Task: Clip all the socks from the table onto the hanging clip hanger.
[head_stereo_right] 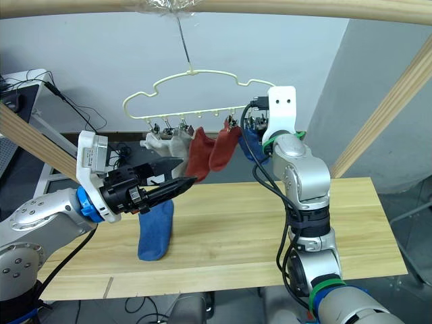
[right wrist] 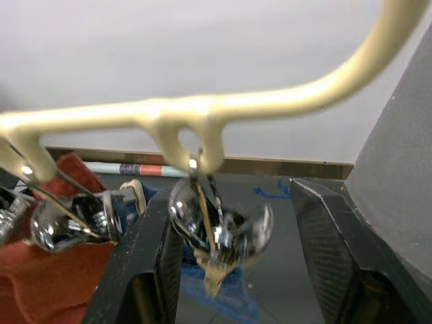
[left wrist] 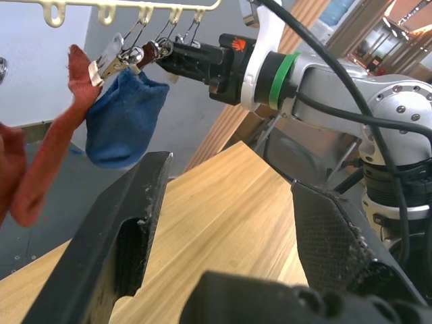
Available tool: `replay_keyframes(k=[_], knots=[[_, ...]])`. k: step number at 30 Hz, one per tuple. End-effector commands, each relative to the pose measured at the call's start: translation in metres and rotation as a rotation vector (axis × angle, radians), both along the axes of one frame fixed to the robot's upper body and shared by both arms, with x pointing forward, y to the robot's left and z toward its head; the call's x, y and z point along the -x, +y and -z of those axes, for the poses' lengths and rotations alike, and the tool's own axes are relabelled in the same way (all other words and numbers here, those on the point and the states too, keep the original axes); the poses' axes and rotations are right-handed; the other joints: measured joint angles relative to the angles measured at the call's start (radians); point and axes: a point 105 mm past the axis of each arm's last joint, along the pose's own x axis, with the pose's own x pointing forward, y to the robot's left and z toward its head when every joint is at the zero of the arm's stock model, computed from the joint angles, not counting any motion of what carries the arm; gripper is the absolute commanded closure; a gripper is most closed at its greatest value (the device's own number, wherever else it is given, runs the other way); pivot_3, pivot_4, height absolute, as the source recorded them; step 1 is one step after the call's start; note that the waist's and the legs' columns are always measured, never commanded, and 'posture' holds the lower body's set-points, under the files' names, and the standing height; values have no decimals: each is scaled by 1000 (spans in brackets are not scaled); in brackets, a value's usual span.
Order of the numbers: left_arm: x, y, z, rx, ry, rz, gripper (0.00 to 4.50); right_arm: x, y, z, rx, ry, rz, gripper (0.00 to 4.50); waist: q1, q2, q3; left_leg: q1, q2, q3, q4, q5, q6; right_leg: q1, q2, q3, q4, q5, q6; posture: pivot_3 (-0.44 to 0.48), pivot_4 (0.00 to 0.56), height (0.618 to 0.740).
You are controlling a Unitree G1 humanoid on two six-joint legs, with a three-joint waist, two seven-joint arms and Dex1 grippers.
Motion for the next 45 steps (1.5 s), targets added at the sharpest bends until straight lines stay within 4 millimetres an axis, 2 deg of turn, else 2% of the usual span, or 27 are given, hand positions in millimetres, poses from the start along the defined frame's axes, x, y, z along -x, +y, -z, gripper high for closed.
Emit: replay_keyframes(k=[1, 3, 13, 27, 33, 40, 42, 45], knots=[[6, -4, -8, 2, -49, 17, 1203, 3, 1, -19, -25, -70, 0, 2413, 0, 0, 0, 0, 0, 0, 0, 0, 0, 0, 0, 0, 0, 0, 0, -107, 310, 740], [6, -5, -8, 3, -49, 17, 1203, 3, 2, -20, -25, -71, -4, 2862, 0, 0, 0, 0, 0, 0, 0, 0, 0, 0, 0, 0, 0, 0, 0, -107, 310, 740], [6, -5, -8, 6, -49, 10, 1203, 3, 4, -21, -29, -71, -10, 2862, 0, 0, 0, 0, 0, 0, 0, 0, 0, 0, 0, 0, 0, 0, 0, -100, 307, 740], [7, -6, -8, 9, -55, -5, 1203, -8, 21, -36, -34, -114, -58, 2862, 2, 0, 0, -2, 0, 0, 0, 0, 0, -1, 0, 0, -1, 0, 0, -78, 298, 740], [8, -6, -8, 7, -57, -10, 1203, -9, 18, -34, -20, -111, -42, 2862, 2, 0, 0, -2, 0, 0, 0, 0, 0, -1, 0, 0, 0, 0, 0, -77, 295, 740], [1, 1, 1, -32, -27, -75, 1203, -10, 13, -33, -6, -111, -12, 4475, 2, 0, 0, -2, 0, 0, 0, 0, 0, -1, 0, 0, 0, 0, 0, -82, 299, 740], [-4, 7, 7, -52, -13, -136, 1203, -10, 12, -33, -3, -112, -3, 4475, 2, 0, 0, -2, 0, 0, 0, 0, 0, -1, 0, 0, 0, 0, 0, -82, 299, 740], [-14, 26, 37, -172, 101, -274, 1203, -10, 10, -33, -3, -111, 7, 4475, 2, 0, 0, -2, 0, 0, 0, 0, 0, -1, 0, 0, 0, 0, 0, -81, 303, 740]])
